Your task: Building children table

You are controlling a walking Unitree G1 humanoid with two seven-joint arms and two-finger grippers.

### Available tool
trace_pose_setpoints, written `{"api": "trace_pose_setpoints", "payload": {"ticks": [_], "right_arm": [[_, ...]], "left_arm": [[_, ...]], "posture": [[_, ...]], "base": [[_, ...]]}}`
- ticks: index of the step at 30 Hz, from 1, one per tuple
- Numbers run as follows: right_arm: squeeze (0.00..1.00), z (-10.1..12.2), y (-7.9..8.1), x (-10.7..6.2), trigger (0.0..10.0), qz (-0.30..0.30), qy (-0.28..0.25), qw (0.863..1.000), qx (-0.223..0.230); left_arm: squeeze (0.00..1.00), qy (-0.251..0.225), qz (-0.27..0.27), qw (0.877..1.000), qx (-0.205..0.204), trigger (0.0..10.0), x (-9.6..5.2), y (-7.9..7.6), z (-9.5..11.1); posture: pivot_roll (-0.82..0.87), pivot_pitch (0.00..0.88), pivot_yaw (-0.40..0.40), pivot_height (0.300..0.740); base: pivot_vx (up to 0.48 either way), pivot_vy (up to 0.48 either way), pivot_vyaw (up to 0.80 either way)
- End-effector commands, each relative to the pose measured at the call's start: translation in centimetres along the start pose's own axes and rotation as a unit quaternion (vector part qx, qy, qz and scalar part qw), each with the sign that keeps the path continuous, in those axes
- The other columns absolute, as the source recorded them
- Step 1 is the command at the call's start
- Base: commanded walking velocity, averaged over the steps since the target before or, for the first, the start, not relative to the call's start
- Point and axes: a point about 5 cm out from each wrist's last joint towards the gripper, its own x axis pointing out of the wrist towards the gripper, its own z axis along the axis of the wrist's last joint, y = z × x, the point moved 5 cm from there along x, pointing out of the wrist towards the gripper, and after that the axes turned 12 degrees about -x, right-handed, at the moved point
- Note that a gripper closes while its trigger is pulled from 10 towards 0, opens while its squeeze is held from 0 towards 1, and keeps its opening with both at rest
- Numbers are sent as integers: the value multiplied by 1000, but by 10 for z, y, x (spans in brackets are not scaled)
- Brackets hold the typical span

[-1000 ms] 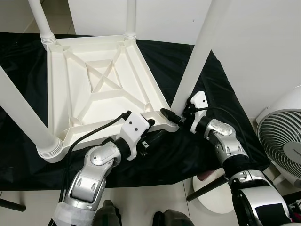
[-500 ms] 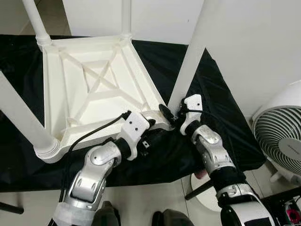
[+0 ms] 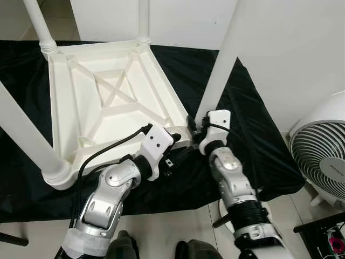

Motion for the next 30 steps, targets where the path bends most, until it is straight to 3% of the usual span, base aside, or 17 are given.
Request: {"api": "trace_pose_setpoints", "payload": {"ticks": [1, 9, 12, 13, 14, 17, 25, 26, 27, 30], "right_arm": [[1000, 1, -4, 0, 10000, 1, -2, 1000, 7], [1000, 4, -8, 4, 10000, 78, -2, 996, -41], [1000, 7, 2, 3, 10000, 146, -15, 988, -49], [0, 12, 11, -2, 10000, 202, -38, 976, -67], [0, 14, 16, -6, 10000, 242, -49, 966, -80], [0, 15, 17, -8, 10000, 275, -55, 955, -94], [0, 18, 7, 2, 10000, 276, -60, 953, -105], [0, 15, 5, 4, 2235, 275, -55, 954, -105], [0, 12, 3, 5, 0, 274, -49, 955, -105], [0, 10, 2, 4, 0, 280, -46, 954, -97]], "left_arm": [[0, 2, 8, 1000, -2, 10000, 2, 2, 0], [0, 1, 13, 1000, -4, 10000, 2, 2, 0], [0, 0, 14, 1000, -3, 10000, 1, 3, 0], [0, 0, 15, 1000, -3, 10000, 1, 4, 1], [0, -1, 16, 1000, -3, 10000, 1, 5, 1], [0, 0, 15, 1000, -1, 10000, 1, 5, 1], [0, -1, 17, 1000, -2, 10000, 0, 4, 3], [0, -1, 17, 1000, -1, 10000, -1, 4, 3], [0, -1, 17, 1000, -1, 10000, -1, 4, 2], [0, 0, 17, 1000, -1, 10000, -2, 4, 2]], "posture": [[4, 42, -42, 740], [7, 40, -50, 740], [10, 42, -51, 740], [9, 43, -51, 740], [8, 43, -50, 740], [11, 43, -52, 740], [25, 42, -50, 740], [27, 42, -50, 740], [28, 43, -49, 740], [29, 43, -49, 740]], "base": [[0, 0, 0], [0, 0, 0], [0, 0, 0], [0, 0, 0], [0, 0, 0], [0, 0, 0], [0, 0, 0], [0, 0, 0], [0, 0, 0], [0, 0, 0]]}}
